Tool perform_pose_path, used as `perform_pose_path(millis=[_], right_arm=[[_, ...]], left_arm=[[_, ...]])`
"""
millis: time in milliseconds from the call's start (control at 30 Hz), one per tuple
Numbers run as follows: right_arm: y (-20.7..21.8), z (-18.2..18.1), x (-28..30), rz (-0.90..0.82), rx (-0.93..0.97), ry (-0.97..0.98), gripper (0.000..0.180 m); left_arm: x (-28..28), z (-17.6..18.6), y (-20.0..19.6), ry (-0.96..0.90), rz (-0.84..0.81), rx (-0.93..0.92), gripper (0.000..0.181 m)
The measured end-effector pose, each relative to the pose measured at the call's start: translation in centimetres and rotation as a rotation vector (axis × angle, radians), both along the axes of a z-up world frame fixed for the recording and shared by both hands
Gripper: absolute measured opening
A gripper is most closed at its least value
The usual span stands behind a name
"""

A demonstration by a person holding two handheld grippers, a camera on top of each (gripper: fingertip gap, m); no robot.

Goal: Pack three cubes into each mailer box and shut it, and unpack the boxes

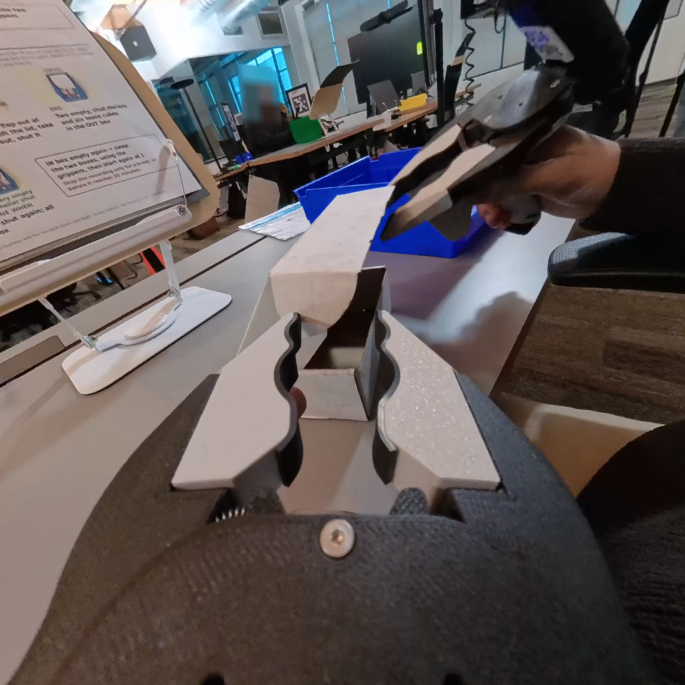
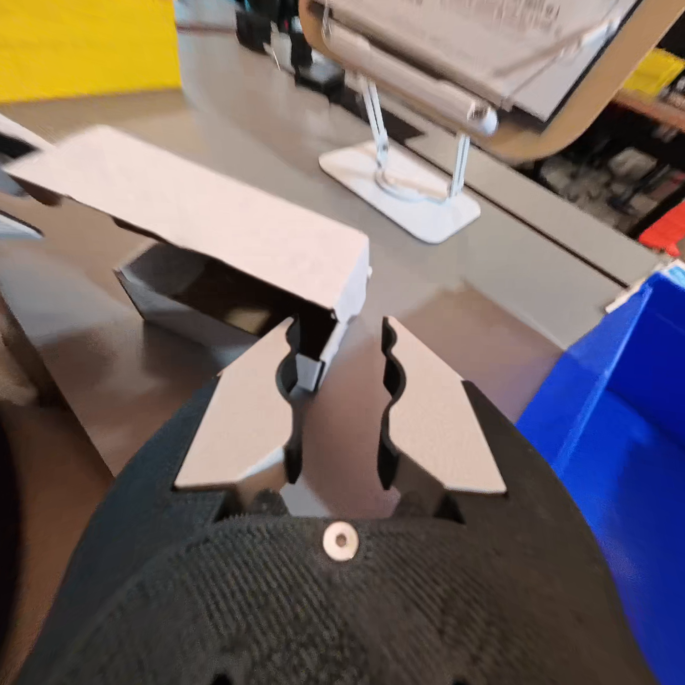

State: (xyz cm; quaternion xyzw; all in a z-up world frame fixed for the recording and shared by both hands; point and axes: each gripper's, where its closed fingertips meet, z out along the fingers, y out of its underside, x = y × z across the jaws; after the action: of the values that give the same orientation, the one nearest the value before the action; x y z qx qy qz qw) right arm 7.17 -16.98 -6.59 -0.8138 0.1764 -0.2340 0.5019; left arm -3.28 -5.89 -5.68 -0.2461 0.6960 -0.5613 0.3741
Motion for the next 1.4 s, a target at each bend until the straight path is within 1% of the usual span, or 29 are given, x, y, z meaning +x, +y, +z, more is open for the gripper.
perform_pose_path(millis=[33, 100, 233, 267, 333, 500, 633, 767, 867, 1000, 1200, 1400], right_arm=[[0.4, 0.6, -0.3, 0.020, 0.026, -0.025, 0.043], [0.7, 1.3, -0.7, 0.037, 0.002, -0.102, 0.038], [0.9, 1.5, -1.2, 0.040, -0.124, -0.249, 0.010], [1.0, 1.5, -1.3, 0.042, -0.147, -0.266, 0.009], [1.1, 1.4, -1.5, 0.042, -0.171, -0.268, 0.009], [1.3, 0.9, -2.0, 0.055, -0.147, -0.136, 0.008], [1.1, -0.6, -2.1, 0.061, -0.195, -0.049, 0.008], [1.2, -1.7, -2.2, 0.067, -0.232, -0.011, 0.009], [1.2, -2.6, -2.5, 0.089, -0.250, 0.034, 0.009], [1.2, -4.2, -2.6, 0.104, -0.308, 0.053, 0.008], [1.5, -4.3, -2.7, 0.115, -0.276, 0.077, 0.008], [1.5, -4.5, -2.8, 0.122, -0.279, 0.085, 0.008]], left_arm=[[0.0, -0.1, 0.0, -0.007, 0.002, 0.007, 0.038], [0.1, -0.1, 0.0, -0.022, 0.011, 0.015, 0.038], [0.3, 0.1, 0.2, -0.037, 0.032, 0.016, 0.038], [0.4, 0.1, 0.3, -0.035, 0.040, 0.019, 0.038], [0.5, 0.0, 0.6, -0.033, 0.059, 0.021, 0.037], [0.9, -0.4, 1.0, -0.004, 0.093, 0.024, 0.028], [1.1, -2.0, 0.9, 0.053, 0.101, 0.080, 0.028], [1.3, -2.6, 1.0, 0.078, 0.115, 0.111, 0.029], [1.3, -3.7, 1.1, 0.149, 0.122, 0.126, 0.030], [1.3, -4.5, 1.2, 0.185, 0.129, 0.149, 0.034], [1.3, -4.6, 1.2, 0.206, 0.128, 0.138, 0.034], [1.2, -4.3, 1.2, 0.188, 0.141, 0.152, 0.035]])
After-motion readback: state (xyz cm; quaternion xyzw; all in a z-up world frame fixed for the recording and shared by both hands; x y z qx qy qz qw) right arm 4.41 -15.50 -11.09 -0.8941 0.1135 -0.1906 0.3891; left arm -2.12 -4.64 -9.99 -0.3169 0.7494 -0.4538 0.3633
